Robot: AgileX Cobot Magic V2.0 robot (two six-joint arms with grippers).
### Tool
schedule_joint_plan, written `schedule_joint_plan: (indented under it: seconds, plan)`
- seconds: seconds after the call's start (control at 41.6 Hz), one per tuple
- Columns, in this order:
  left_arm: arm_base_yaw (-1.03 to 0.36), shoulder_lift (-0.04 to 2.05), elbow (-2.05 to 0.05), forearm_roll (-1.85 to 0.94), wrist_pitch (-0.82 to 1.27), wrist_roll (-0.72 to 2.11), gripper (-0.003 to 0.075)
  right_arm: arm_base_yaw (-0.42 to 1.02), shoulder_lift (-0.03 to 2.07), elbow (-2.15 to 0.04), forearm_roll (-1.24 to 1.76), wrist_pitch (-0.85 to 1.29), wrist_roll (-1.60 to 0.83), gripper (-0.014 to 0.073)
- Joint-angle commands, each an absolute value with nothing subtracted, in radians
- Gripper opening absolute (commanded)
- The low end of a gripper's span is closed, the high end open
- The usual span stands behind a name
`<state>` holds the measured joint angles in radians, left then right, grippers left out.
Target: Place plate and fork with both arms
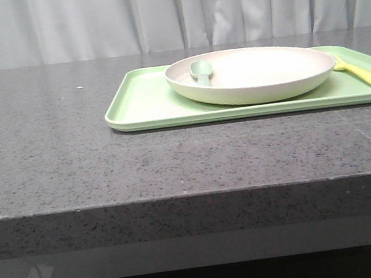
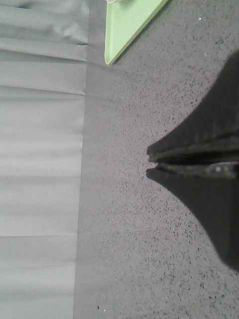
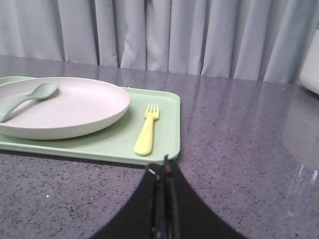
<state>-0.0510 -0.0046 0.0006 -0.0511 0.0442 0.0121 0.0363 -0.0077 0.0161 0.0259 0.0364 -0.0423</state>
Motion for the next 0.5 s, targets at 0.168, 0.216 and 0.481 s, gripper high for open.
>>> schedule_joint_plan:
  seconds: [0.168,0.216,0.481]
  plan:
    - [-0.052,-0.028,0.011,-0.054,-0.044,0.0,-0.002,0.024,-0.029,0.022,0.057,-0.09,-0.048,-0.0067]
    - [-0.052,-0.028,0.011,-0.054,-0.044,0.0,-0.002,0.024,-0.029,0.022,0.06,-0.09,-0.048,-0.0067]
    - [-0.052,-0.028,0.011,-0.054,-0.044,0.0,-0.002,0.024,-0.029,0.022,0.072,-0.061,-0.048,-0.0067]
